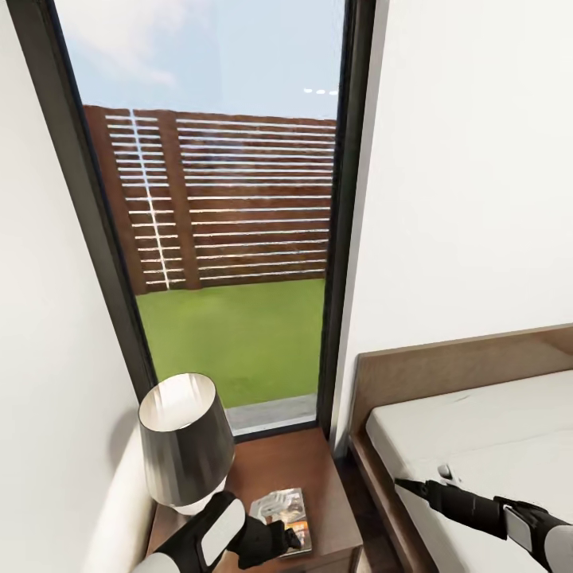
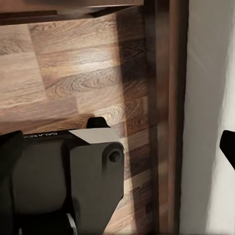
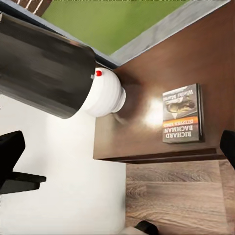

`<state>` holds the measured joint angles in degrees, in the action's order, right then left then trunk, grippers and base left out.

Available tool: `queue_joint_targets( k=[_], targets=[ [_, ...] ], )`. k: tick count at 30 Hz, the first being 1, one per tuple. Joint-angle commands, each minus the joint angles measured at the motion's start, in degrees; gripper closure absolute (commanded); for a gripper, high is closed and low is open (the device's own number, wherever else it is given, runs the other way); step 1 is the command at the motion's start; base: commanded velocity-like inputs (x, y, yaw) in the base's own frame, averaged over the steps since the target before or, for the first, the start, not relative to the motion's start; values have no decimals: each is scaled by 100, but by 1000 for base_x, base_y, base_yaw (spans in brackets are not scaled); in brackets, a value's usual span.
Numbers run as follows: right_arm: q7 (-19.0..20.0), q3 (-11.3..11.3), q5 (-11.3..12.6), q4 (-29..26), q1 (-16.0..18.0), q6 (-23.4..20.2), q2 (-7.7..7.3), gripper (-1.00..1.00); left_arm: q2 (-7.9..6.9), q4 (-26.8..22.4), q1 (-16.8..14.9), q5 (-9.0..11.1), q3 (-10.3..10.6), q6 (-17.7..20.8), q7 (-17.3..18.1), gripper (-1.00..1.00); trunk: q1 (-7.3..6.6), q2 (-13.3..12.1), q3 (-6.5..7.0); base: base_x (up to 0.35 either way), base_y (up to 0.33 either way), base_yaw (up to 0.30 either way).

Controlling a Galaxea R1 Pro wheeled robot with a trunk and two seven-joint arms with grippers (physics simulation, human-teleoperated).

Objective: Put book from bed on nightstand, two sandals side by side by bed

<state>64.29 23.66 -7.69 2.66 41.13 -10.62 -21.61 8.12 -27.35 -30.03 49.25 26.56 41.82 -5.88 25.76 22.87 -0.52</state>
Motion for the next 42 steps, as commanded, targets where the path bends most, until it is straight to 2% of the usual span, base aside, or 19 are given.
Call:
queue_joint_targets(
  k=[1,5,7,17,23,27,35,42],
  targets=[
    [11,51,-45,18,-28,-32,4,-100,-19,-8,1,61,85,10,-56,-100,2,5,-5,0,0,0],
    [-26,51,-57,32,-146,-3,63,-100,-70,-8,15,60,237,5,-60,-100,2,5,-5,0,0,0],
    [-63,51,-63,38,-264,13,137,-100,-173,-2,30,61,304,0,-61,-100,2,5,-5,0,0,0],
    [-96,51,-66,41,-422,18,208,-100,-503,17,169,61,345,-30,-3,-100,2,5,-5,0,0,0],
    [-195,52,-66,42,-487,24,216,-100,-685,27,275,57,349,-70,273,-100,2,5,-5,0,0,0],
    [-393,51,-66,42,-554,25,223,-100,-795,70,370,53,350,-128,453,-100,2,5,-5,0,0,0],
    [-897,51,-66,42,-683,34,282,-100,-929,433,510,50,352,-424,584,-100,2,5,-5,0,0,0],
    [-1077,52,-60,42,-810,47,320,-100,-972,742,594,50,357,-729,700,-100,2,5,-5,0,0,0]
  ],
)
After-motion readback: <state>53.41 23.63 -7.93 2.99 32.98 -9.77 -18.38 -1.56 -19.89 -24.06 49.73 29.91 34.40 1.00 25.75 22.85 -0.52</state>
